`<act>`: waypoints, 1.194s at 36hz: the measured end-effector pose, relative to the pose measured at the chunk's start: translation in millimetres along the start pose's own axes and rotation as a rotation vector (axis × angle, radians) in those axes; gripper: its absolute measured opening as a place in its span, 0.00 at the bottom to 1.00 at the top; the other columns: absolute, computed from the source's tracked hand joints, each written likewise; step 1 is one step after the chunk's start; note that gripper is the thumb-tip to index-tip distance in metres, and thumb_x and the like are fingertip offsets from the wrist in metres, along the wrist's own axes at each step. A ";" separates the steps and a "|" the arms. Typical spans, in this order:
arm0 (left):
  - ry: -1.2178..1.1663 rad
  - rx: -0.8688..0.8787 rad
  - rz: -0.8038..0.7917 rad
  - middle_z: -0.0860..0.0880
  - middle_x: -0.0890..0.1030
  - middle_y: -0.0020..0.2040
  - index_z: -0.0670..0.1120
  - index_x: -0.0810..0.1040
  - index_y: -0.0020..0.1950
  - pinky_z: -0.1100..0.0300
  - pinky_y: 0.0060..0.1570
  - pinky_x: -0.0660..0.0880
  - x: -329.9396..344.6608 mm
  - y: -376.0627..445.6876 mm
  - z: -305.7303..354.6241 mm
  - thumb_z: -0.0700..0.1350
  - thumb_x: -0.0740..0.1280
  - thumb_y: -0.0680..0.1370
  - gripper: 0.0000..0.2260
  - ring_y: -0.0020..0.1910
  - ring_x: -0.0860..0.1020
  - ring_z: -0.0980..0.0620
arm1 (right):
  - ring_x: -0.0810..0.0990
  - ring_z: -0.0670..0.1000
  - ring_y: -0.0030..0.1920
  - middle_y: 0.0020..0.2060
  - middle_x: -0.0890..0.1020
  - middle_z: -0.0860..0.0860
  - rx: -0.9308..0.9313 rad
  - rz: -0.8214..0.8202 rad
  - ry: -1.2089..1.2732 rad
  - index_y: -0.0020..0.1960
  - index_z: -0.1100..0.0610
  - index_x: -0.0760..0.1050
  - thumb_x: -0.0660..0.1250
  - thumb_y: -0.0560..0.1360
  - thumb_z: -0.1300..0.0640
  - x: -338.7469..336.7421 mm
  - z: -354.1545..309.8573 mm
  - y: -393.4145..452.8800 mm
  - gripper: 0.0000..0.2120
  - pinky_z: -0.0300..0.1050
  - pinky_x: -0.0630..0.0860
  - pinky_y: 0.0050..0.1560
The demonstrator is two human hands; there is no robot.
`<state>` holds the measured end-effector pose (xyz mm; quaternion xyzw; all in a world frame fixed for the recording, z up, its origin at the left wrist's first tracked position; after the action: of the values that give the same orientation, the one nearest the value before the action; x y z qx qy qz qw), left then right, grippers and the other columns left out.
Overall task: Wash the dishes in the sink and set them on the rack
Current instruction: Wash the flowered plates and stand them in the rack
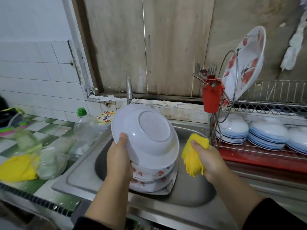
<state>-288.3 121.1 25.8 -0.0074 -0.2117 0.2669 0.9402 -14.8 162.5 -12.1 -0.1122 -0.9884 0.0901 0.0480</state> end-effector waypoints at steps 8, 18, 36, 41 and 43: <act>0.334 0.160 -0.049 0.53 0.74 0.40 0.49 0.72 0.52 0.56 0.48 0.68 26.0 -16.5 14.6 0.50 0.60 0.80 0.06 0.44 0.74 0.47 | 0.66 0.37 0.66 0.63 0.70 0.36 -0.466 -0.331 -0.332 0.68 0.47 0.71 0.63 0.78 0.61 90.9 -70.9 -21.0 0.20 0.26 0.61 0.61; 0.403 0.162 -0.010 0.48 0.78 0.44 0.48 0.74 0.49 0.52 0.51 0.74 17.1 -13.2 23.9 0.52 0.61 0.80 0.08 0.46 0.77 0.46 | 0.66 0.37 0.64 0.61 0.72 0.40 -0.591 -0.323 -0.428 0.60 0.44 0.75 0.64 0.78 0.64 63.4 -43.7 -15.7 0.18 0.29 0.59 0.65; 0.512 0.245 -0.075 0.52 0.72 0.37 0.47 0.73 0.45 0.61 0.47 0.63 55.7 -29.3 51.5 0.59 0.45 0.82 0.22 0.43 0.69 0.51 | 0.50 0.50 0.77 0.74 0.60 0.47 -0.733 -0.303 -0.363 0.71 0.50 0.64 0.62 0.79 0.51 92.1 -113.2 -12.5 0.21 0.41 0.47 0.74; 0.408 0.194 -0.061 0.55 0.74 0.35 0.51 0.72 0.36 0.61 0.49 0.64 47.4 -30.3 48.2 0.61 0.44 0.80 0.25 0.40 0.71 0.54 | 0.52 0.56 0.76 0.72 0.65 0.49 -1.272 -0.474 -0.755 0.69 0.52 0.71 0.52 0.76 0.34 123.0 -99.1 -81.8 0.30 0.53 0.49 0.74; 0.435 0.191 -0.046 0.53 0.73 0.38 0.46 0.71 0.38 0.65 0.46 0.63 45.3 -32.2 47.8 0.61 0.43 0.80 0.26 0.44 0.71 0.53 | 0.54 0.55 0.75 0.72 0.66 0.49 -1.322 -0.498 -0.754 0.68 0.53 0.72 0.51 0.78 0.38 120.6 -97.8 -78.7 0.27 0.54 0.51 0.74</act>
<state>-256.7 111.7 91.2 0.0288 0.0219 0.2562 0.9660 -137.4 131.2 107.4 0.1444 -0.7830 -0.4958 -0.3468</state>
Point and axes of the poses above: each hand's wrist, its own y-axis towards the middle knuckle, its own x-axis out of the palm, z = x × y, the point moved 10 cm from there along y, towards the middle knuckle
